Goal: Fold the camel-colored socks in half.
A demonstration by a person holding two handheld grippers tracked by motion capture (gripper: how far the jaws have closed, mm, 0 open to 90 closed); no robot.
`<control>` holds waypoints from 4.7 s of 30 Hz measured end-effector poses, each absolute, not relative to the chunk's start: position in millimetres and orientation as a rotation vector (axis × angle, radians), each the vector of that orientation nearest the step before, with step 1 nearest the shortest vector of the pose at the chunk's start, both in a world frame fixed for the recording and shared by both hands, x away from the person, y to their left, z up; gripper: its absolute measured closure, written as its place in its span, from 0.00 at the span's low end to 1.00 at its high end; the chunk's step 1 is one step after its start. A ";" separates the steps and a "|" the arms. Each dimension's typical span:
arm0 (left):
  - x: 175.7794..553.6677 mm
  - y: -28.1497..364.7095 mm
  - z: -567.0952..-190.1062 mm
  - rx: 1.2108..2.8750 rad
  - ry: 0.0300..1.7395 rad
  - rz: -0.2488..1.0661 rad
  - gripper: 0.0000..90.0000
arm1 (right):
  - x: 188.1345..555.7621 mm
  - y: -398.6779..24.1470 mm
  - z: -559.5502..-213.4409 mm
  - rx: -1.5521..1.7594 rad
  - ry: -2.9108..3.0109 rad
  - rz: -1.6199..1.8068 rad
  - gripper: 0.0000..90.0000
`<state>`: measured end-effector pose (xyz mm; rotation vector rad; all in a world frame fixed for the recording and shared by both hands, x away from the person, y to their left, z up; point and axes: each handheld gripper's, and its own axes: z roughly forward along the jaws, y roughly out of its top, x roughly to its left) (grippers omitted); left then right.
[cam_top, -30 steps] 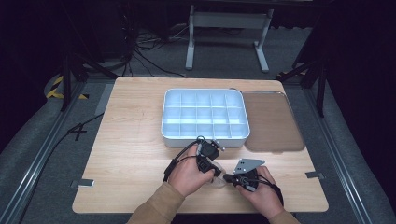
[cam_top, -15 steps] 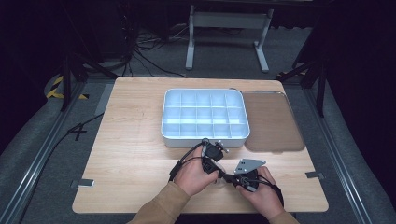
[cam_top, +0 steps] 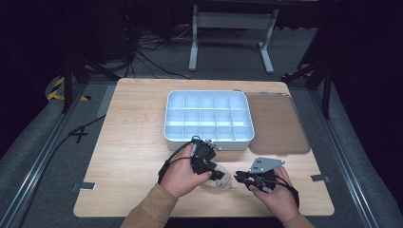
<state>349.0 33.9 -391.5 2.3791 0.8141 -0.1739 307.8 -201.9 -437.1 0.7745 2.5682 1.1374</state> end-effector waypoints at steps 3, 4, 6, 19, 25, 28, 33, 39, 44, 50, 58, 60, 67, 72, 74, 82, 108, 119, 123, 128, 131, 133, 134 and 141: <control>346.5 43.1 -389.4 2.383 0.823 -0.149 0.59 | 308.0 -196.9 -428.9 0.739 2.568 1.163 0.91; 345.4 46.7 -388.8 2.395 0.836 -0.138 0.60 | 308.3 -195.3 -427.6 0.731 2.570 1.172 0.91; 343.6 51.7 -388.4 2.400 0.861 -0.129 0.61 | 309.1 -189.1 -425.2 0.710 2.575 1.195 0.92; 336.0 82.7 -394.3 2.403 0.962 -0.070 0.63 | 317.4 -148.2 -434.9 0.604 2.665 1.182 0.95; 337.3 83.6 -399.9 2.420 0.969 -0.063 0.65 | 317.5 -146.1 -439.5 0.602 2.700 1.128 0.97; 339.3 79.8 -403.9 2.446 0.953 -0.034 0.67 | 316.5 -147.3 -440.1 0.604 2.700 1.120 0.97; 342.4 67.5 -413.5 2.490 0.919 -0.056 0.76 | 314.5 -153.7 -441.8 0.627 2.695 1.100 0.97; 344.1 51.3 -424.4 2.554 0.874 -0.087 0.80 | 312.0 -160.4 -443.2 0.644 2.691 1.084 0.96; 343.5 43.4 -427.4 2.578 0.853 -0.099 0.80 | 311.2 -165.2 -444.3 0.657 2.684 1.071 0.96; 343.5 38.0 -423.5 2.584 0.818 -0.102 0.79 | 311.9 -173.7 -448.3 0.692 2.674 1.056 0.95; 340.4 30.0 -410.8 2.489 0.741 -0.016 0.82 | 313.9 -177.0 -457.2 0.723 2.691 1.043 0.95; 338.2 23.8 -409.6 2.476 0.702 0.003 0.83 | 314.2 -177.5 -457.6 0.721 2.688 1.048 0.95; 344.6 15.4 -425.6 2.508 0.724 0.155 0.82 | 313.1 -177.6 -459.2 0.710 2.682 1.054 0.94; 347.6 12.3 -436.9 2.552 0.756 0.145 0.83 | 312.6 -178.6 -459.3 0.707 2.679 1.068 0.93; 348.4 12.3 -437.0 2.569 0.754 0.140 0.84 | 312.6 -179.7 -458.9 0.706 2.675 1.073 0.93; 350.8 13.5 -441.7 2.547 0.776 0.105 0.84 | 312.3 -186.8 -461.6 0.724 2.679 1.072 0.94; 340.2 28.1 -410.3 2.449 0.695 0.085 0.76 | 312.6 -189.8 -451.5 0.749 2.630 1.155 0.91; 322.9 39.7 -392.3 2.440 0.718 -0.011 0.73 | 311.7 -184.4 -444.7 0.755 2.622 1.208 0.86; 322.1 46.5 -390.2 2.468 0.761 -0.019 0.74 | 311.9 -182.2 -445.9 0.757 2.630 1.216 0.86; 324.1 53.5 -391.0 2.519 0.822 -0.027 0.77 | 312.5 -180.1 -447.6 0.765 2.643 1.221 0.87; 326.4 56.2 -391.9 2.524 0.833 -0.036 0.78 | 313.1 -180.6 -449.8 0.775 2.653 1.217 0.87; 326.6 56.9 -392.8 2.525 0.842 -0.037 0.78 | 313.6 -181.0 -450.8 0.779 2.655 1.211 0.87; 327.3 58.1 -393.9 2.532 0.843 -0.043 0.78 | 313.6 -180.7 -451.0 0.783 2.656 1.210 0.87; 329.3 65.7 -400.2 2.562 0.906 -0.062 0.78 | 315.3 -175.1 -454.2 0.777 2.671 1.203 0.88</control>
